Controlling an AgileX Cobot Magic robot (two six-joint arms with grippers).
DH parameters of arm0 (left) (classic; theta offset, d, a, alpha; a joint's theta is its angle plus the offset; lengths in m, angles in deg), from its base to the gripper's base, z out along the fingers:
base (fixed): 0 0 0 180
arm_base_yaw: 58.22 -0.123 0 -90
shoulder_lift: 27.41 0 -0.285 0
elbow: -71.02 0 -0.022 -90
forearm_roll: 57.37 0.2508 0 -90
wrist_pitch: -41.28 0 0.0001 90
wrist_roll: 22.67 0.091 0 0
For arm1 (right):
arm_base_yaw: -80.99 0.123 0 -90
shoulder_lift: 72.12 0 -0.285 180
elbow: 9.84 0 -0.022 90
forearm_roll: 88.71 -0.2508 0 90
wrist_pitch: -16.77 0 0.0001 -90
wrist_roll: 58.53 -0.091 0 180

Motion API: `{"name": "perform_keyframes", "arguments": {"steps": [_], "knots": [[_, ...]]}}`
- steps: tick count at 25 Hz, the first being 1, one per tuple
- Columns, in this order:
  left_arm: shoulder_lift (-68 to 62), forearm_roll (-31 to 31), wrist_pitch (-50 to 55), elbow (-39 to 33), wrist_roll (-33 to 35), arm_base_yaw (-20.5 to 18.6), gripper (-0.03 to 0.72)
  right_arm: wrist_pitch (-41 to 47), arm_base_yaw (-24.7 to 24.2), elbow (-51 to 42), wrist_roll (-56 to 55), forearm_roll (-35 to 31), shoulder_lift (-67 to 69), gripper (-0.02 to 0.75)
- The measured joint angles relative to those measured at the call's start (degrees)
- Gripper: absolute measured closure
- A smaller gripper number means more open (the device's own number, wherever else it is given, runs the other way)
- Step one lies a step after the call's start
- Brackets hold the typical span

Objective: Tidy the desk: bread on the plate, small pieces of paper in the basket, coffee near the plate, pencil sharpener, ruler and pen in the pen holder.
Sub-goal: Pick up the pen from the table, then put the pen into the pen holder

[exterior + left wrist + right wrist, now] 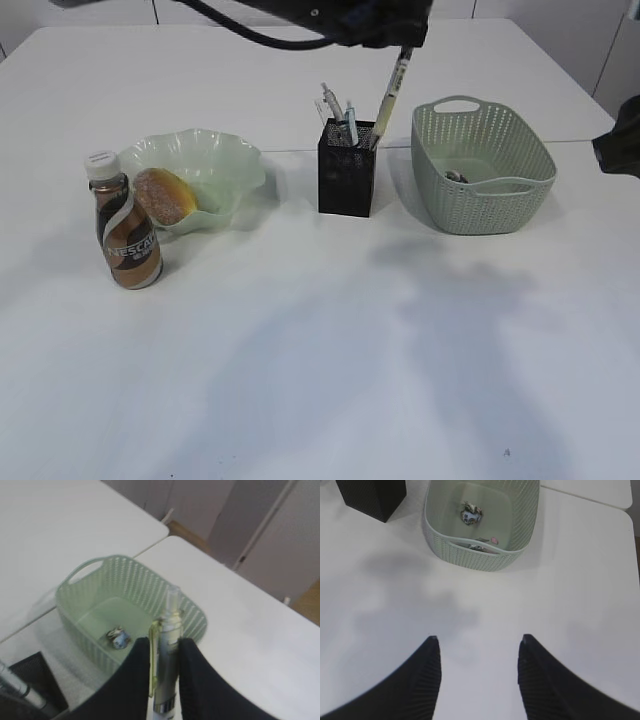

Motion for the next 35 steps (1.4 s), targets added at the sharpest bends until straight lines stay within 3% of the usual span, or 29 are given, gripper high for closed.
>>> {"name": "perform_keyframes", "arguments": {"steps": [4, 6, 11, 20, 31, 35], "knots": [[0.80, -17.56, 6.18, 0.11, 18.78, -2.74, 0.597, -0.12, 0.00, 0.00, 0.00, 0.00, 0.00, 0.335], [0.80, -23.54, 8.96, 0.11, 25.63, -4.24, 0.597, -0.12, 0.00, 0.00, 0.00, 0.00, 0.00, 0.335], [0.80, -33.49, 14.08, 0.11, 34.97, -7.89, 0.597, -0.12, 0.00, 0.00, 0.00, 0.00, 0.00, 0.335], [0.02, -42.63, 15.91, 0.19, 42.15, -12.60, 0.597, -0.19, 0.00, 0.00, 0.00, 0.00, 0.00, 0.335], [-6.06, -47.61, 20.24, 0.19, 53.19, -13.75, 0.597, 0.26, 0.00, 0.00, 0.00, 0.65, 0.00, 0.335], [-7.79, -52.54, 21.82, 0.19, 56.89, -14.97, 0.597, 0.47, 0.00, 0.00, 0.00, 0.77, 0.00, 0.335]]}}
